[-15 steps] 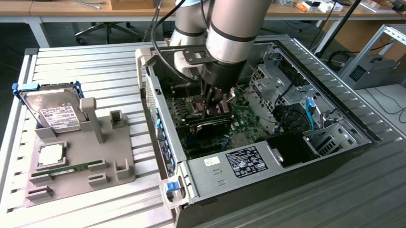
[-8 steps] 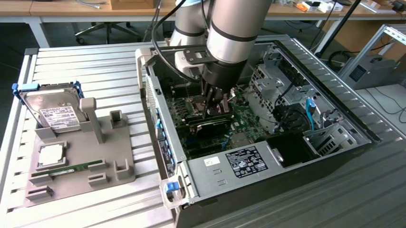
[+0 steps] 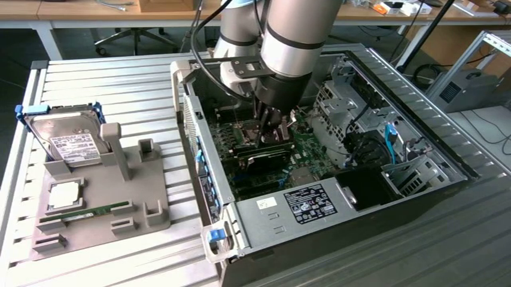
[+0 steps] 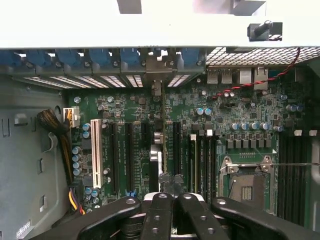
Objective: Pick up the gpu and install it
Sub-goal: 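Press down on the gpu until it lock into place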
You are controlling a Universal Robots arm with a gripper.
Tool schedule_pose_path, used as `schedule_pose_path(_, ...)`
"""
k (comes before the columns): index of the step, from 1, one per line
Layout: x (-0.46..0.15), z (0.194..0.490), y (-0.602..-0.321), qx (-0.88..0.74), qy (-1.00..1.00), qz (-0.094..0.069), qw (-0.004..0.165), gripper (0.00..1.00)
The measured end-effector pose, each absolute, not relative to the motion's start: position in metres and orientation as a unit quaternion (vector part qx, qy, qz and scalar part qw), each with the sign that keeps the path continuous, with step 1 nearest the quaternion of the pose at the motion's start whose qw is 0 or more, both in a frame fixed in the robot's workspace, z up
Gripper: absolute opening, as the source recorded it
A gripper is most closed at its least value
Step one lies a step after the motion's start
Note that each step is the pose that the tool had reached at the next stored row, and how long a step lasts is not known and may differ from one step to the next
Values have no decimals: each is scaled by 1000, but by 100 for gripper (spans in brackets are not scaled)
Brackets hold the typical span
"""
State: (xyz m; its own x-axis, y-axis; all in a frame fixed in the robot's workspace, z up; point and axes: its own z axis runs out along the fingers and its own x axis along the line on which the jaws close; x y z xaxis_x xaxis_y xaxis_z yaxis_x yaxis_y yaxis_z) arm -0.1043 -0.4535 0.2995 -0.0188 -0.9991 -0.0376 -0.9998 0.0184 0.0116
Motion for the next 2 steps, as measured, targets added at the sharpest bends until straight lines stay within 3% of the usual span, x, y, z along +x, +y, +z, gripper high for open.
schedule_pose_path(2,-104,299,-454,-700,714,17,9,11)
